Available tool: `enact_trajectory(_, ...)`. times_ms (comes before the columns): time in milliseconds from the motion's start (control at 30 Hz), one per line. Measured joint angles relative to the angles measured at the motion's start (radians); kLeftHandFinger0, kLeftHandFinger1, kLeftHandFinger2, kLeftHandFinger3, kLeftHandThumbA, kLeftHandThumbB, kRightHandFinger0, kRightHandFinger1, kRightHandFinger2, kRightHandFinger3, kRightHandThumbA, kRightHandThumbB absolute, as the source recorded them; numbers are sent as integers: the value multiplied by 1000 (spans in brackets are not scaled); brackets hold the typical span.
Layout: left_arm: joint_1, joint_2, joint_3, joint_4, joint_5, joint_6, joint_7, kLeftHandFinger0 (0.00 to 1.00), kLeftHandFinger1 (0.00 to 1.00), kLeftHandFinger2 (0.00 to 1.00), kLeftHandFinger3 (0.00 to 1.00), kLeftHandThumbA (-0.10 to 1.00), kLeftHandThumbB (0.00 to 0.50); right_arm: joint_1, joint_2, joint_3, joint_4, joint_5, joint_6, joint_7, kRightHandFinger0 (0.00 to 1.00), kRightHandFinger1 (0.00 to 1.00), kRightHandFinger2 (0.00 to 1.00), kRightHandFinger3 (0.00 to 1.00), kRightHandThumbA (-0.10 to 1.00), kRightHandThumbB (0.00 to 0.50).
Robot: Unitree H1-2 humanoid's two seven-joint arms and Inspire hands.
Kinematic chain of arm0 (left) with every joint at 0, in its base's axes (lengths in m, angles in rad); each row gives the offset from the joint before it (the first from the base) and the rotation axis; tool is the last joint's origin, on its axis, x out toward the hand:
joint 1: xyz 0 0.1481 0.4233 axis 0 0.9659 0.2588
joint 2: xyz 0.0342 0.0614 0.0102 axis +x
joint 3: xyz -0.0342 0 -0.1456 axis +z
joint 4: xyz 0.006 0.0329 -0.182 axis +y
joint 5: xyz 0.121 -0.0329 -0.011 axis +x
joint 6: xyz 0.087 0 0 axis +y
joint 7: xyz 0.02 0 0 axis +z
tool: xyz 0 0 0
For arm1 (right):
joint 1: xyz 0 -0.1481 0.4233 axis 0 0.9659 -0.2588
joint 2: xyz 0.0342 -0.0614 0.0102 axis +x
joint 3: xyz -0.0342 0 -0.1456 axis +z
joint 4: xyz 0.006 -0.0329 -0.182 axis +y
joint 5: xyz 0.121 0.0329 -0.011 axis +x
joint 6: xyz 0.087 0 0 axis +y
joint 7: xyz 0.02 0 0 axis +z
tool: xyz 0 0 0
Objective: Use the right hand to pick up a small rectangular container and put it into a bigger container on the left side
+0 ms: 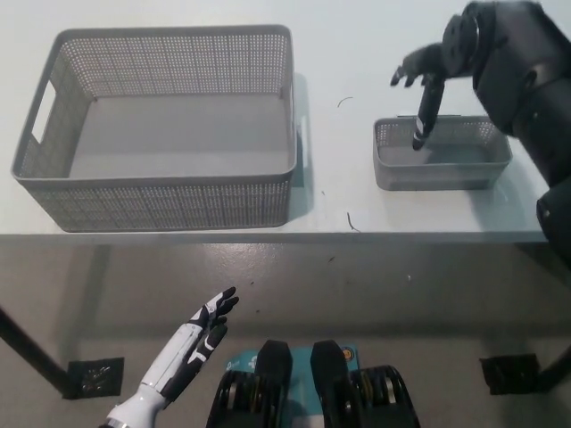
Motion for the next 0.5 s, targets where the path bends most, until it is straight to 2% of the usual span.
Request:
enact_trajectory(100,0,0,0,-1,0,0,0,1000,1000,1000,1000,1000,268,34,3,11,10,-13,5,-26,1000,1000,1000,1000,1000,435)
enact_trajectory(167,0,0,0,-2,0,0,0,1000,1000,1000,1000,1000,268,50,6,13,14,-18,10,-39,1000,1000,1000,1000,1000,425)
enact_trajectory(300,0,0,0,-2,0,0,-2,1000,1000,1000,1000,1000,260,67,7,11,23,-19,21,-57,1000,1000,1000,1000,1000,458)
enact_trajectory(367,0,0,0,-2,0,-1,-4,1000,1000,1000,1000,1000,266,73,8,13,25,-22,23,-73,1000,1000,1000,1000,1000,452)
enact_trajectory(400,0,0,0,-2,0,-1,-4,1000,1000,1000,1000,1000,271,75,9,13,25,-22,24,-78,1000,1000,1000,1000,1000,417)
enact_trajectory(500,0,0,0,-2,-1,-1,-7,1000,1000,1000,1000,1000,272,88,11,12,26,-23,27,-93,1000,1000,1000,1000,1000,387)
